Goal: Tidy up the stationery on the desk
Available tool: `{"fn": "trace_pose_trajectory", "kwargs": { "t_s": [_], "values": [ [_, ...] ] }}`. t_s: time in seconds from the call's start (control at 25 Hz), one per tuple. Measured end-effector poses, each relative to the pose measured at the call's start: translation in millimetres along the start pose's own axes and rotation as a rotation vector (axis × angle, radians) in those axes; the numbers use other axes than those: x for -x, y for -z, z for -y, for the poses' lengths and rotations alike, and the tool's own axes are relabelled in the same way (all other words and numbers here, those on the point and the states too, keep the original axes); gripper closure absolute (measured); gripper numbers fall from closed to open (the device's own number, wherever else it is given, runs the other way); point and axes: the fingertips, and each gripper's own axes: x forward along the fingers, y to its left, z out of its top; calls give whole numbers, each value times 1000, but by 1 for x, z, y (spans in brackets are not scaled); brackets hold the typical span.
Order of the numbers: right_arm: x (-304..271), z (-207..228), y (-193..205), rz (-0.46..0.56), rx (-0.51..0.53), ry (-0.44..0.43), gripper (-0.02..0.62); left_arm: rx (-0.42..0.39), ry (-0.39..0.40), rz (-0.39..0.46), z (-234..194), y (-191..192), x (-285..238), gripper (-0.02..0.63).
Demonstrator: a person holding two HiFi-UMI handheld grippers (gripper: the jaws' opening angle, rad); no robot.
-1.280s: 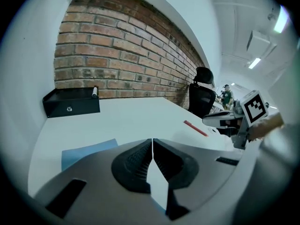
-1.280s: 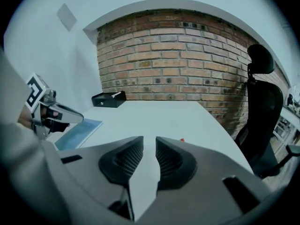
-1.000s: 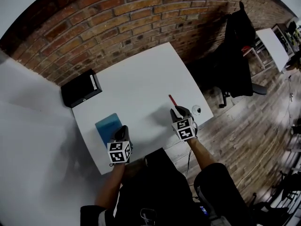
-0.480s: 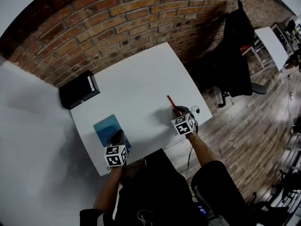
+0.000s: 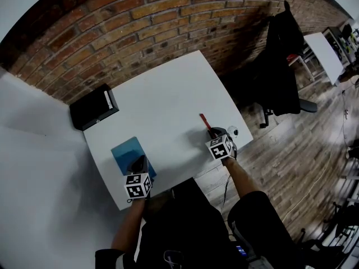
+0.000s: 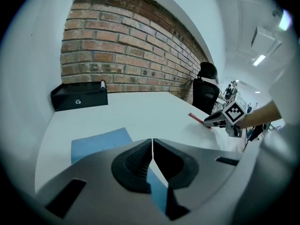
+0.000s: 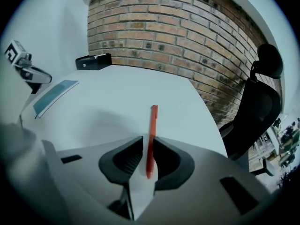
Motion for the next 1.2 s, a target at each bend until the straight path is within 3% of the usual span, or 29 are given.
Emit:
{"fn": "trace_pose_trajectory", "kwargs": {
  "t_s": [0.76, 1.2],
  "values": [
    [-9, 12, 12, -49, -133, 2, 529, 17, -1, -18, -2, 15, 5, 585],
    [3, 1, 1, -11, -176, 2, 532, 20, -2, -5, -3, 12, 7, 584]
  ]
}}
